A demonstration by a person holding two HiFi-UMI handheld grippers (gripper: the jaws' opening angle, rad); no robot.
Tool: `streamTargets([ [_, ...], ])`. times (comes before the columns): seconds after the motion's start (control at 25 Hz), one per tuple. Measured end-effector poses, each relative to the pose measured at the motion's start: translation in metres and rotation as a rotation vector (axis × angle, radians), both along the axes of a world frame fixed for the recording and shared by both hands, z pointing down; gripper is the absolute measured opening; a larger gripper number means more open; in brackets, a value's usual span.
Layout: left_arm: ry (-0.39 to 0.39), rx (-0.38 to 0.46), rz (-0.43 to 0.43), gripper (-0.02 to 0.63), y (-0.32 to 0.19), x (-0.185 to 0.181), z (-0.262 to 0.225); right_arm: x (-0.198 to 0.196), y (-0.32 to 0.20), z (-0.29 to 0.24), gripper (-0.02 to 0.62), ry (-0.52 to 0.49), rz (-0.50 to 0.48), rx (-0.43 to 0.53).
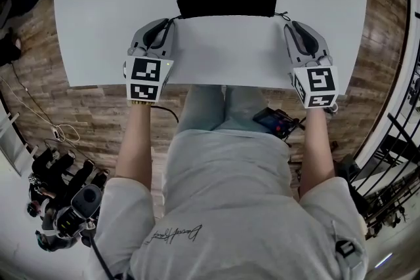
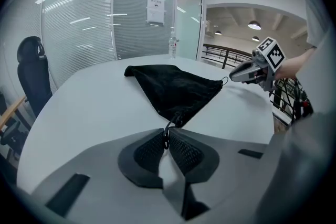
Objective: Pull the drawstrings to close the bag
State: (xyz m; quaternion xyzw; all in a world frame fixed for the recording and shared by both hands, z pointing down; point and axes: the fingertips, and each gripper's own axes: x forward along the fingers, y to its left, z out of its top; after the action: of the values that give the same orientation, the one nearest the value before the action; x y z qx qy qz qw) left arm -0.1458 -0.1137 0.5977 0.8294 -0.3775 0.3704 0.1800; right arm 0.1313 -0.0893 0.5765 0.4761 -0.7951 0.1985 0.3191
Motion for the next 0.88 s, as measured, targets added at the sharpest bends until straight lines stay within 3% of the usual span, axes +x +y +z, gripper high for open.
streamTargets([
  [0.28,0.002,-0.002,0.007,0.063,-0.001,0.001,0.001,0.0,-0.003,-0.002,0.086,-0.012,0.002,0.001],
  [0.52,0.024,0.022,-0.022,0.061,-0.005,-0.001,-0.007,0.001,-0.001,0.0,0.086,-0.016,0.006,-0.005],
  [0.88,-0.007,0.026,-0.062,0.043,-0.014,-0.003,0.006,0.001,0.001,0.001,0.086,0.007,0.001,0.002],
])
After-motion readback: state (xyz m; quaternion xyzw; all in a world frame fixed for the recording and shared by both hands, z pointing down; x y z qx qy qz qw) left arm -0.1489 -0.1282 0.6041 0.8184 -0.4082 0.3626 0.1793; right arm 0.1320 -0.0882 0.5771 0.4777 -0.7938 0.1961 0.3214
